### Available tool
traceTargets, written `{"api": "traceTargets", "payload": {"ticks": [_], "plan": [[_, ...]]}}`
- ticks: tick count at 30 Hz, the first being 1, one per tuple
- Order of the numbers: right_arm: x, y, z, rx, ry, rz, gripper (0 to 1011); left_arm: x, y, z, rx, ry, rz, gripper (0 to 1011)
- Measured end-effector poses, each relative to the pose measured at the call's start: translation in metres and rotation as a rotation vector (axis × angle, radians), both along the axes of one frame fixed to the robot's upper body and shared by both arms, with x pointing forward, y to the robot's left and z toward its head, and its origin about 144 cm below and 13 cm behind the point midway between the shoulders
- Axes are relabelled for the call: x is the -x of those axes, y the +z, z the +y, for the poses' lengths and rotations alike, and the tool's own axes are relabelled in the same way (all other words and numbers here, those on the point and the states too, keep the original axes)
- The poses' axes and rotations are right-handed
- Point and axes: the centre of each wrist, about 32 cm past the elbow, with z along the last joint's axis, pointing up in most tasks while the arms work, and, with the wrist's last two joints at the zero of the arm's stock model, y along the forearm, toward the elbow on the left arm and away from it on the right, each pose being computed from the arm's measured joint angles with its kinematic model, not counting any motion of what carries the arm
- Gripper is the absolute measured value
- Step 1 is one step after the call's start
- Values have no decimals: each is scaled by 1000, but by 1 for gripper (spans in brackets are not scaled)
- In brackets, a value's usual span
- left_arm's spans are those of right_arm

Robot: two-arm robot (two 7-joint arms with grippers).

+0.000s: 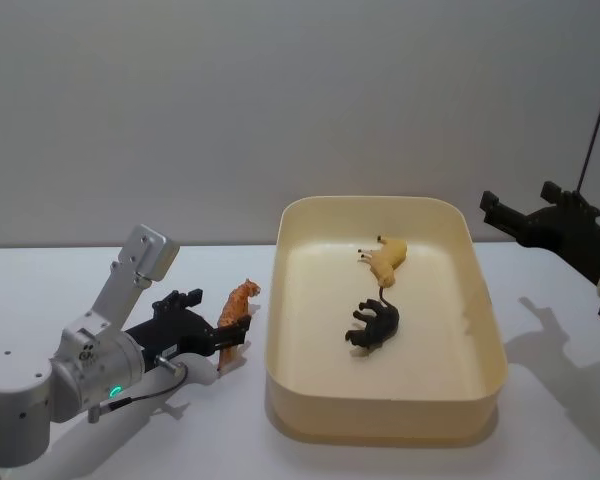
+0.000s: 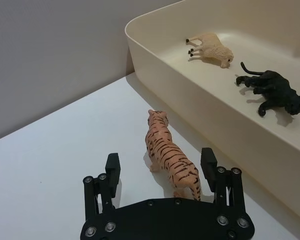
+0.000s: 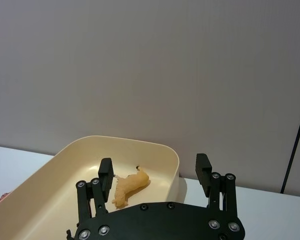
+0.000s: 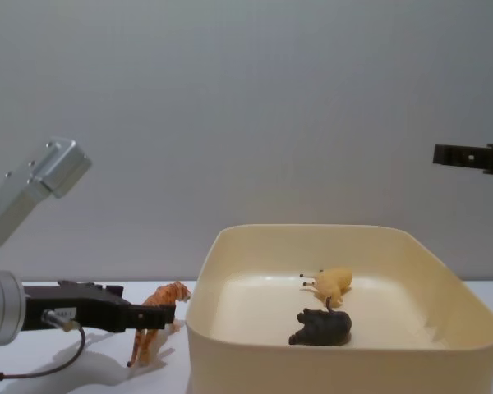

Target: Pick up the toy alternately with two hands and place it into the central storage box.

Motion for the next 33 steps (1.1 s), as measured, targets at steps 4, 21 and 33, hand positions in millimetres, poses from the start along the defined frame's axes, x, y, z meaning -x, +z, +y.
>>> {"api": "traceTargets", "payload": {"ticks": [4, 21, 33], "plan": [[0, 0, 0, 0, 0, 0, 1001, -3, -1, 0, -1, -1, 7, 906], [0, 0, 0, 0, 0, 0, 1001, -8, -2, -1, -2, -4, 20, 393], [0, 0, 0, 0, 0, 0, 1001, 0, 6, -8, -19, 56, -61, 298]]}}
